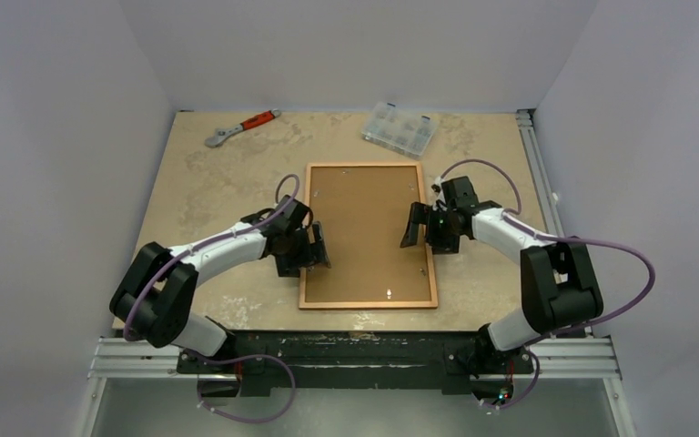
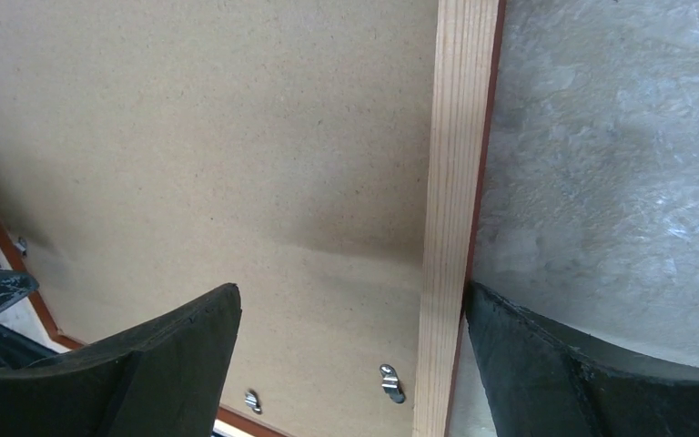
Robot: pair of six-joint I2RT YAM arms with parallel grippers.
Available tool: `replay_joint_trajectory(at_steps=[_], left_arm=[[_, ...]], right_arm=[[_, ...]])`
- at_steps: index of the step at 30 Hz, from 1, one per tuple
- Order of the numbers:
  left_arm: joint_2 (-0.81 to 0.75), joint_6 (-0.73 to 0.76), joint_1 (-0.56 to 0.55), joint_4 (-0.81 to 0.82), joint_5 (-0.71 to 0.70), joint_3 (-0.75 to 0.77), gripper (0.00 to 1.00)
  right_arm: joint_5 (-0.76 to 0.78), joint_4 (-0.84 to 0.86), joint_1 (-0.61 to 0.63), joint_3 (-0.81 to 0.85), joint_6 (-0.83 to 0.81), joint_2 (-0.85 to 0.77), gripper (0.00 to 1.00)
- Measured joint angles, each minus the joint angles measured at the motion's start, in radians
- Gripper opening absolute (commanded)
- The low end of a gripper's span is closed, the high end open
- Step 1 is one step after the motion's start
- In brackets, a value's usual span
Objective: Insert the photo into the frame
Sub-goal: Install the photo frame at the center of the board.
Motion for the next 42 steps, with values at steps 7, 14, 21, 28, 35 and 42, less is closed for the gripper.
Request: replay_joint_trajectory(at_steps=[7,14,21,28,35,42], left_arm=[[0.062,-0.013,-0.109,-0.045,-0.026,0.067,0.77],[0.108,-0.053,-0.237,-0.086,-0.061,0.117,0.79],[0.110,-0.066,-0.262,-0.126,-0.124,0.135,0.82],[0.110,-0.066,-0.261,-0.201,-0.216,0.170,0.78],[0.137,-0.062,-0.261,-0.266,-0.281,0.217,0.71],[0.168,-0.047,-0.259,-0.270,-0.277,0.217,0.53]], right_arm=[[0.066,-0.014,-0.005,-0.038,-0.011,-0.055,0.91],[0.158,-0.061,-0.012,-0.080,-0.021,-0.115,0.93],[0.156,-0.078,-0.005,-0.080,-0.007,-0.116,0.93],[0.150,-0.082,0.000,-0.079,0.001,-0.116,0.93],[0.150,-0.082,0.000,-0.079,0.002,-0.116,0.93],[0.150,-0.082,0.000,-0.079,0.002,-0.116,0.93]])
